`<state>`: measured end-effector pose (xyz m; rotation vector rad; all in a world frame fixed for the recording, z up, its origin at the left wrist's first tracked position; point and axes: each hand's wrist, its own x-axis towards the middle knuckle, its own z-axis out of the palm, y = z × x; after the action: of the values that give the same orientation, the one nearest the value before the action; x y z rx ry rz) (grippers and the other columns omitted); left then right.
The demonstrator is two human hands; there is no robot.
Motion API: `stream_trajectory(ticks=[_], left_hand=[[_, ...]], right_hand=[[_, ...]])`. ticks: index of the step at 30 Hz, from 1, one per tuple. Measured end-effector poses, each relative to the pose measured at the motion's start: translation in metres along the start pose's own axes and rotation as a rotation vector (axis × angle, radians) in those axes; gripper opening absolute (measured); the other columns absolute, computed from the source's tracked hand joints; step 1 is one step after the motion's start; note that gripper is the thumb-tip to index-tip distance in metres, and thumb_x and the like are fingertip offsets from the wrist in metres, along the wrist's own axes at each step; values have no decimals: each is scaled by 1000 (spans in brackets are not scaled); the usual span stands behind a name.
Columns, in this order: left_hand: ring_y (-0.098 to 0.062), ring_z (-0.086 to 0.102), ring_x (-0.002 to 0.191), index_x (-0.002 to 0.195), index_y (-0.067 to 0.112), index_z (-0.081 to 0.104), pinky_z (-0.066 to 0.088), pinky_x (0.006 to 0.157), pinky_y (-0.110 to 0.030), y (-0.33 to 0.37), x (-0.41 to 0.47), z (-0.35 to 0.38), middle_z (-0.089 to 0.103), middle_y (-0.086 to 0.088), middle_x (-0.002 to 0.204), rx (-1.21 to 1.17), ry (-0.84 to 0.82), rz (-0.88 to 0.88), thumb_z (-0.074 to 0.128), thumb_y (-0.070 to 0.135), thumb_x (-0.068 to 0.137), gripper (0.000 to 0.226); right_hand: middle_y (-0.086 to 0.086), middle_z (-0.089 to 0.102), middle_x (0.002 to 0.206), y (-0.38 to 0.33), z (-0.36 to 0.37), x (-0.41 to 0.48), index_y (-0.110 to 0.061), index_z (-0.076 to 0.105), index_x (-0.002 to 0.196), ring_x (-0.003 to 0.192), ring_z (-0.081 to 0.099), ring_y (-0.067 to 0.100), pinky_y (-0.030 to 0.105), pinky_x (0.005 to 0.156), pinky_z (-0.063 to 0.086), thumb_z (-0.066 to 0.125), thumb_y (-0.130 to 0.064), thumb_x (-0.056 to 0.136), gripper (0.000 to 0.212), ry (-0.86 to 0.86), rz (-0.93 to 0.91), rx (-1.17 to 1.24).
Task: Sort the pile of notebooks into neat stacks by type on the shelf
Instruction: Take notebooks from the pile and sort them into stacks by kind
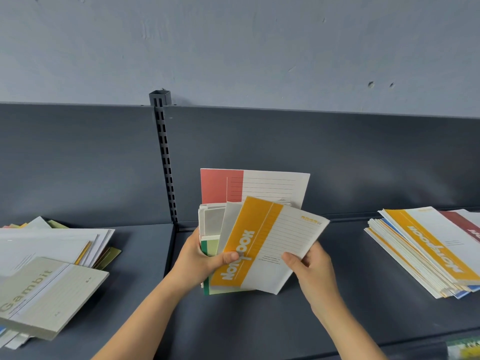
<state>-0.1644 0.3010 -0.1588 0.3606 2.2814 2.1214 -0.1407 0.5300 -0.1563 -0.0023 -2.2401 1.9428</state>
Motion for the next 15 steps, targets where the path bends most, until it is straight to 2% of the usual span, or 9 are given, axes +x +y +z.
stream_trajectory(ticks=[5,9,13,15], left_hand=[[-19,70,102,120,15,58,59,84,-35,0,-2,-2,72,-1,111,66,28,32,84,60,54,84],[-14,69,102,119,19,58,57,89,-37,-6,0,-2,72,2,111,118,56,22,83,36,66,61],[-10,67,103,118,24,55,56,89,-36,-6,2,0,70,4,113,127,89,29,84,37,66,61],[-11,68,103,118,23,56,56,90,-37,-4,2,1,71,3,112,122,84,28,85,31,69,58]], right_hand=[[-6,68,101,0,-11,5,-22,57,108,95,63,6,17,70,47,57,4,89,32,108,60,96],[0,68,102,-1,-32,6,-20,59,105,96,64,12,23,72,49,53,4,91,29,107,97,174],[-2,66,107,7,-37,6,-18,55,118,99,62,9,22,72,48,53,1,93,32,104,100,167],[-1,66,110,10,-41,7,-20,53,120,102,62,11,24,75,49,53,1,93,34,126,89,171]])
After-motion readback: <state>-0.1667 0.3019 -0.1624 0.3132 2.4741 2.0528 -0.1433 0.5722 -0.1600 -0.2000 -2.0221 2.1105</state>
